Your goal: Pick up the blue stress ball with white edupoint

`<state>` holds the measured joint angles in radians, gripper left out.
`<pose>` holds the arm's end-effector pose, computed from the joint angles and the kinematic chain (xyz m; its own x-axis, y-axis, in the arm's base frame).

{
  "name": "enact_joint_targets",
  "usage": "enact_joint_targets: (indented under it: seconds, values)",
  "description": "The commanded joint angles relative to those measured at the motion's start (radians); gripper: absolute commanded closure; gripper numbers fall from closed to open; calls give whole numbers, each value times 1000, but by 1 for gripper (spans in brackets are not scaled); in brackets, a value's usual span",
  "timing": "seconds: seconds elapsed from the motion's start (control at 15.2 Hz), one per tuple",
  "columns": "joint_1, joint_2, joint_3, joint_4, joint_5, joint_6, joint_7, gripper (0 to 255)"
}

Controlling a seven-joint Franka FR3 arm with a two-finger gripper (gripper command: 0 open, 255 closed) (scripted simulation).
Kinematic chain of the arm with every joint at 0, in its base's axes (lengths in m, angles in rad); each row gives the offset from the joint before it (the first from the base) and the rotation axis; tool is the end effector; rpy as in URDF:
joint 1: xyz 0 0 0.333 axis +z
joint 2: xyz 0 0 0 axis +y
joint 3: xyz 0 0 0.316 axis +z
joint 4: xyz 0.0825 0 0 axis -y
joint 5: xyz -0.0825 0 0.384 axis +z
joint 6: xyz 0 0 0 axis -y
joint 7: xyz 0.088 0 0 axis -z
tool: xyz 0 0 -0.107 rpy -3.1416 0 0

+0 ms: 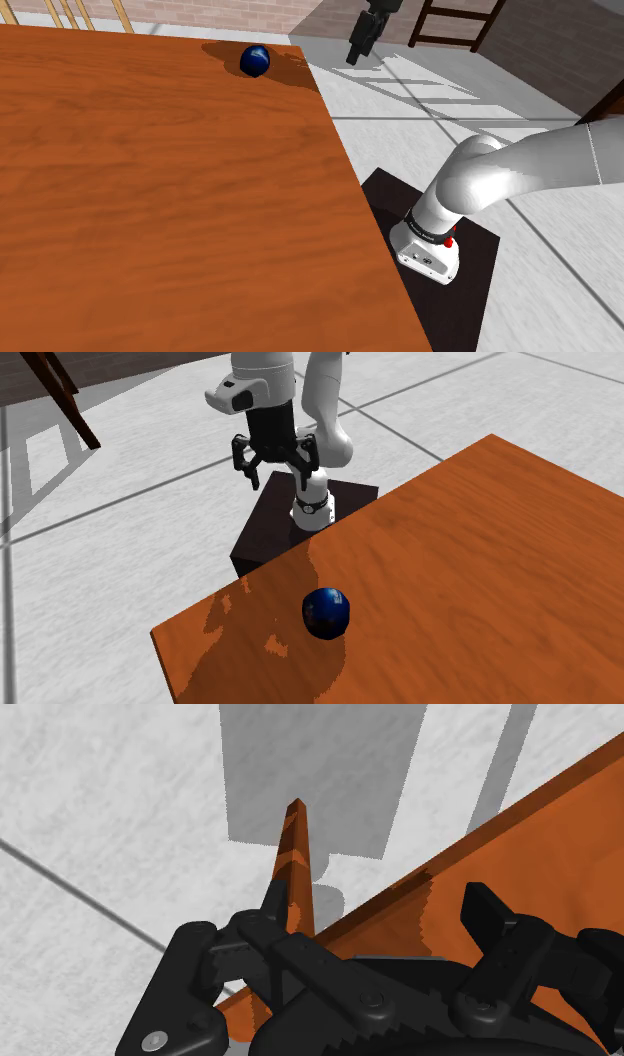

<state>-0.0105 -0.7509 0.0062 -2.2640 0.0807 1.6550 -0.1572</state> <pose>0.3256 0.0073 0.6316 0.9779 0.1442 0.1514 0.1537 -0.9867 -0.0532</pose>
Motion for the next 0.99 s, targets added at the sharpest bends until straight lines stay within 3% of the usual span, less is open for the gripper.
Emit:
enact_joint_targets:
  seconds: [0.0, 0.46, 0.92]
  values:
    - [0, 0, 0, 0, 0, 0, 0, 0]
    - [12, 126, 96, 7, 72, 236, 137, 0]
    - [8, 297, 192, 86, 93, 451, 275, 0]
